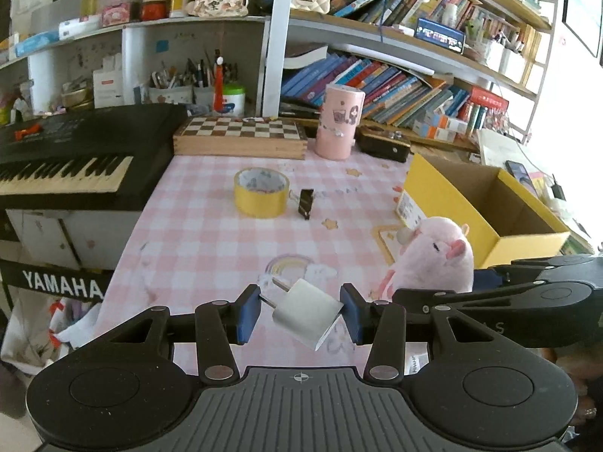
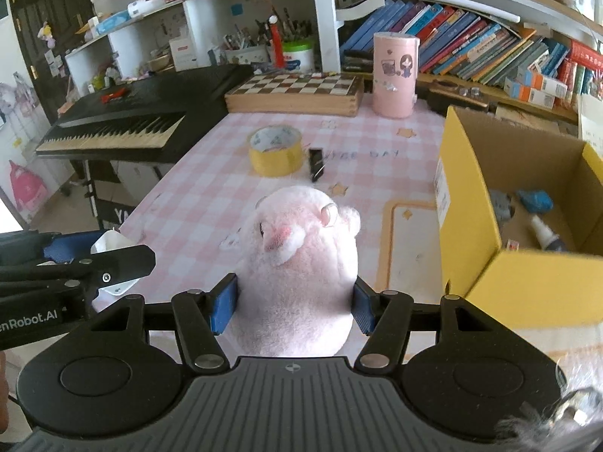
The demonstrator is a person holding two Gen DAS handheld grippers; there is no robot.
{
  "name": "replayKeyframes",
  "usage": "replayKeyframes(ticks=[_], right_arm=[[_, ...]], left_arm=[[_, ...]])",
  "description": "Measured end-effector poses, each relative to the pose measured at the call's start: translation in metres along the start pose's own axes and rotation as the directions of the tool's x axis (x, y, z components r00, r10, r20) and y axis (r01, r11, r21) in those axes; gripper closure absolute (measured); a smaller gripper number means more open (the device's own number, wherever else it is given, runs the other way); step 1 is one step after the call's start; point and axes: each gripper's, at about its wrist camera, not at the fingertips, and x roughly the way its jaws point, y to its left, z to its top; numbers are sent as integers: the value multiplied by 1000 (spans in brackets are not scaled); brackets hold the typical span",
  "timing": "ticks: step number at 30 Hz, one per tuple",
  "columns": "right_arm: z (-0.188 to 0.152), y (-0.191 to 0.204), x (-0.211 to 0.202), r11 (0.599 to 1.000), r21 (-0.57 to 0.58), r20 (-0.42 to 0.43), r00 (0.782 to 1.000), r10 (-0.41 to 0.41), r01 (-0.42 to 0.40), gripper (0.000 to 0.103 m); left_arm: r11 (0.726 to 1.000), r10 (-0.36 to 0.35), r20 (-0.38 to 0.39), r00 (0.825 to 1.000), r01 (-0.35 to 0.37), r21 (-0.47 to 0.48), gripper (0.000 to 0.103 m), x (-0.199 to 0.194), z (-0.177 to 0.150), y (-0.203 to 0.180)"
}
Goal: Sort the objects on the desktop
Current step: 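Carry the white plug and pink pig toward the yellow box with both grippers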
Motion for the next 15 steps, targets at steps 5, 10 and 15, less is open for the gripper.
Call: replayKeyframes(ticks=[5, 10, 15], right_arm=[[-26, 17, -18, 1000, 0, -7, 1000, 3, -3, 45], [-56, 24, -39, 999, 36, -10, 1000, -25, 25, 45], [-81, 18, -58, 992, 97, -24, 997, -73, 75, 45]], left_arm=[[1000, -9, -5, 1000, 9, -3, 58, -24, -21, 2], [998, -48, -26, 999, 48, 29, 58, -38, -40, -5], [992, -103, -48, 994, 106, 64, 58, -43, -52, -17]])
